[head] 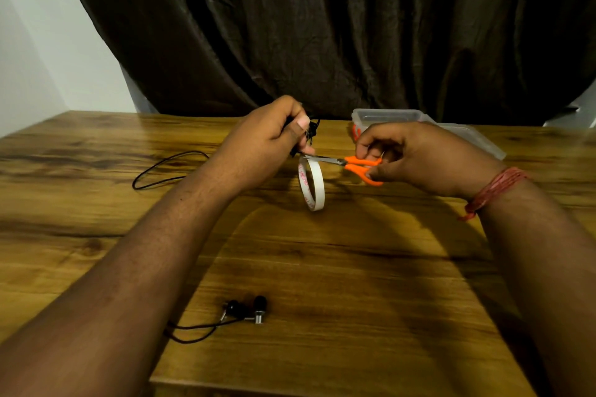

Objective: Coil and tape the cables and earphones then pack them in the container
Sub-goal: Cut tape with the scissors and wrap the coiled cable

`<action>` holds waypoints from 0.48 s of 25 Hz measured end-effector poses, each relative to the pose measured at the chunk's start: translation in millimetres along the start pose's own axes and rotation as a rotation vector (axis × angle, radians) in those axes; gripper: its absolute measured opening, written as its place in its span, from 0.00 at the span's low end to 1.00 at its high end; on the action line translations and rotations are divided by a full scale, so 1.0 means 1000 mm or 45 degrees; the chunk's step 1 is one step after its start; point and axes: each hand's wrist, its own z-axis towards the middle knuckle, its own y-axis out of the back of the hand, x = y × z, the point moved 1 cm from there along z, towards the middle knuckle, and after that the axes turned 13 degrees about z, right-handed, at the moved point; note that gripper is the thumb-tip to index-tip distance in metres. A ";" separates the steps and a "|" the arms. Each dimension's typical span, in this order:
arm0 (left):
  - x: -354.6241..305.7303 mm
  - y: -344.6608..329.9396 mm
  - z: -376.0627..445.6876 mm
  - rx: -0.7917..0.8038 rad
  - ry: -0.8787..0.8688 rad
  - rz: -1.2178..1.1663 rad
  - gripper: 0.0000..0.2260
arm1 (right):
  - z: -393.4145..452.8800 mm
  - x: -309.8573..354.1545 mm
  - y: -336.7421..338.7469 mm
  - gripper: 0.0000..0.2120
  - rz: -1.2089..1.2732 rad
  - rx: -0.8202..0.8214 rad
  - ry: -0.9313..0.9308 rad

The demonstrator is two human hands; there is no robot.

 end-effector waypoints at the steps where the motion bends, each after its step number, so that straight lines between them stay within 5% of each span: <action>1: -0.001 0.000 0.000 0.000 0.002 0.005 0.09 | 0.000 0.001 0.000 0.12 0.007 -0.003 0.000; 12: -0.005 0.002 -0.002 0.001 0.012 0.032 0.08 | -0.005 -0.012 0.027 0.10 0.274 0.063 -0.198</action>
